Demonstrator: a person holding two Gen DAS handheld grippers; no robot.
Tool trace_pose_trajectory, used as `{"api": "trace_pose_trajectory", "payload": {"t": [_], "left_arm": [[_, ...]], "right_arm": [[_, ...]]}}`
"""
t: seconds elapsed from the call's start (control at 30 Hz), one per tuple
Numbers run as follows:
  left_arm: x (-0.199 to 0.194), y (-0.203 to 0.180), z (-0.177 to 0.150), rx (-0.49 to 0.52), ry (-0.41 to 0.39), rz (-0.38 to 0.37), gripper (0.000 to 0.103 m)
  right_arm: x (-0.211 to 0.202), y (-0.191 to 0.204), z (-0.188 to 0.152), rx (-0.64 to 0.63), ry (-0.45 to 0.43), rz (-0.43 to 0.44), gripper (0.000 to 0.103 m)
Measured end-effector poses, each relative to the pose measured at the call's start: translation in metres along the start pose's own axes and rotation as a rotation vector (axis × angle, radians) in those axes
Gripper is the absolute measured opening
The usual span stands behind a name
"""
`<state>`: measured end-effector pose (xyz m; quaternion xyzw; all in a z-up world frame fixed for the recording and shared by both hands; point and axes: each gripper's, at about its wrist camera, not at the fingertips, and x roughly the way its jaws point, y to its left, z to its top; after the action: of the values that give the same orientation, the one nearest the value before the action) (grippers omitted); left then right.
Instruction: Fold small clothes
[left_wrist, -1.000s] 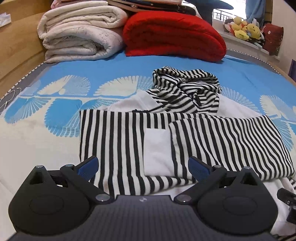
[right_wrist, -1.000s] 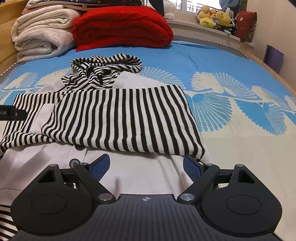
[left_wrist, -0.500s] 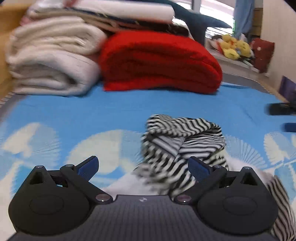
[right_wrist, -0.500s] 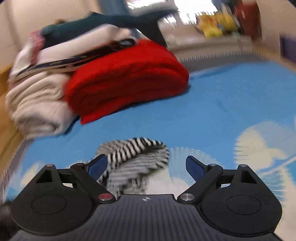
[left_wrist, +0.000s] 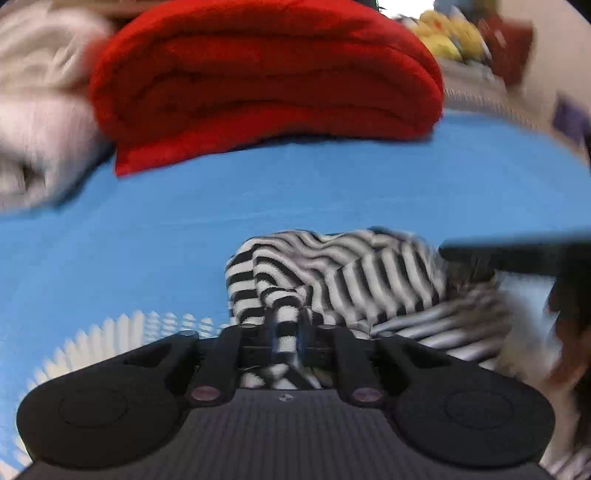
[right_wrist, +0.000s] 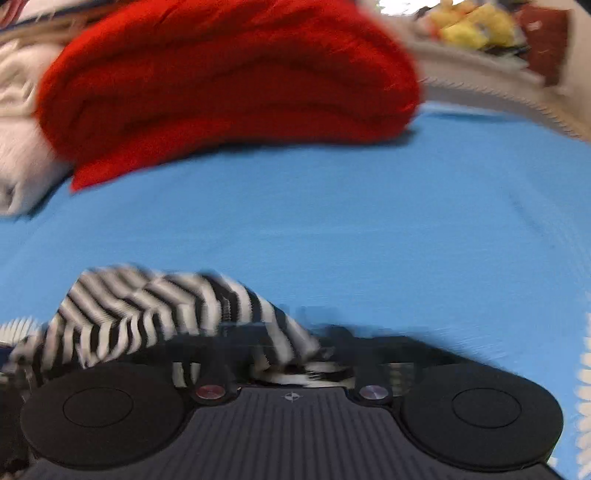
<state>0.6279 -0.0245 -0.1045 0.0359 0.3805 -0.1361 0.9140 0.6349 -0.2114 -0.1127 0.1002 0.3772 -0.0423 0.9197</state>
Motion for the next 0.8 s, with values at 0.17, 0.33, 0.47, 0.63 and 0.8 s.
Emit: {"api": "trace_pose_trajectory", "payload": {"t": [0.17, 0.33, 0.47, 0.63, 0.8], "left_arm": [[-0.045, 0.016, 0.012, -0.074, -0.098, -0.069, 0.009], [-0.063, 0.013, 0.009, -0.04, -0.105, -0.073, 0.01], [-0.071, 0.005, 0.005, 0.01, -0.117, -0.068, 0.01], [-0.081, 0.005, -0.001, 0.037, -0.12, -0.127, 0.01], [-0.108, 0.003, -0.008, 0.062, -0.148, -0.143, 0.01]], "right_arm": [[-0.069, -0.005, 0.009, 0.004, -0.207, 0.044, 0.0], [-0.081, 0.007, -0.009, -0.257, -0.137, 0.064, 0.09], [-0.073, 0.021, -0.044, -0.413, -0.127, 0.131, 0.09], [-0.041, 0.044, -0.056, -0.503, -0.2, -0.034, 0.069], [-0.099, 0.031, -0.022, -0.385, -0.321, -0.016, 0.007]]}}
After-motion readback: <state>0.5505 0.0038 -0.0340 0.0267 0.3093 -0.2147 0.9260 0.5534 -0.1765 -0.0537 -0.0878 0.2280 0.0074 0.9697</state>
